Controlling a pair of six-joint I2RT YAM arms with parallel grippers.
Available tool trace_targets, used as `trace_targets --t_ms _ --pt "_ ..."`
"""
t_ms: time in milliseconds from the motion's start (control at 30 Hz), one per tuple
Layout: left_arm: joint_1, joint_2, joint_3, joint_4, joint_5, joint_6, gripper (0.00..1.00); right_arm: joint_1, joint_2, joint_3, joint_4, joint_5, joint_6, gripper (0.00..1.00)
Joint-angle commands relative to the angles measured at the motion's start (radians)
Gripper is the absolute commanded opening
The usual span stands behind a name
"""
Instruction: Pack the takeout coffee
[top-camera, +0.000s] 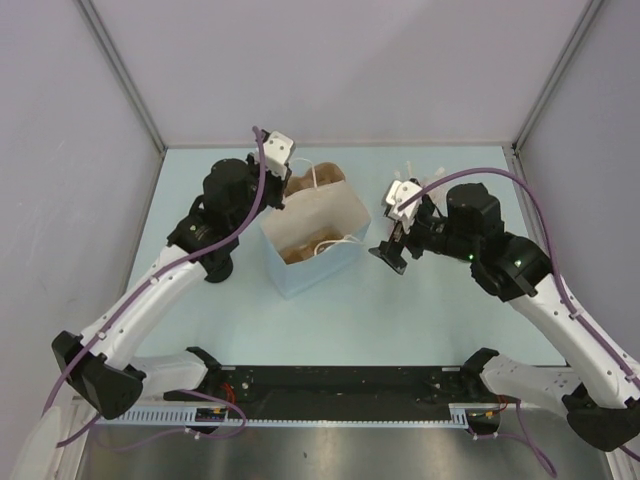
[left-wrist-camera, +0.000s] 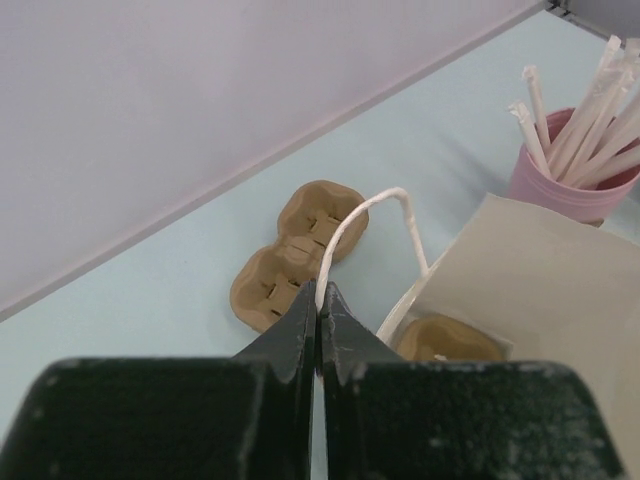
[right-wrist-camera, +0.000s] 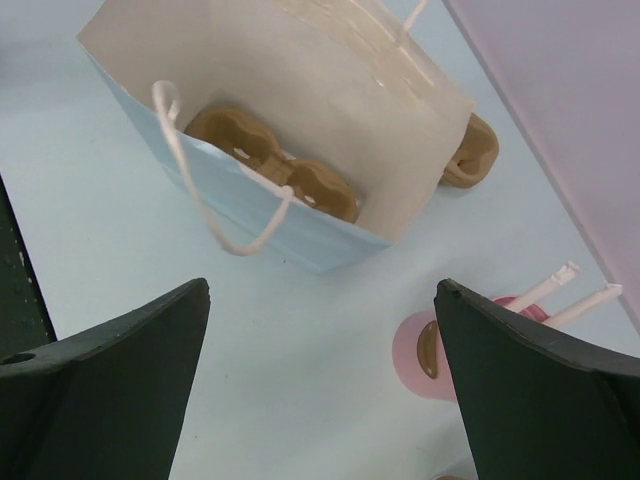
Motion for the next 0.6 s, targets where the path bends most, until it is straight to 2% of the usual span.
trace_targets --t_ms 0,333,567 --pt "0.004 0.023 0.096 0.033 -0.027 0.010 0.02 -0.078 -0.037 -0.003 0.059 -0.115 0.040 1.00" --pt "0.004 0.065 0.222 -0.009 0.007 0.005 0.02 -0.190 -0.075 -0.065 0.114 -0.201 0.071 1.00" --pt "0.004 0.086 0.320 -0.027 0.018 0.014 0.01 -0.211 -0.093 -0.117 0.158 -0.211 0.089 1.00"
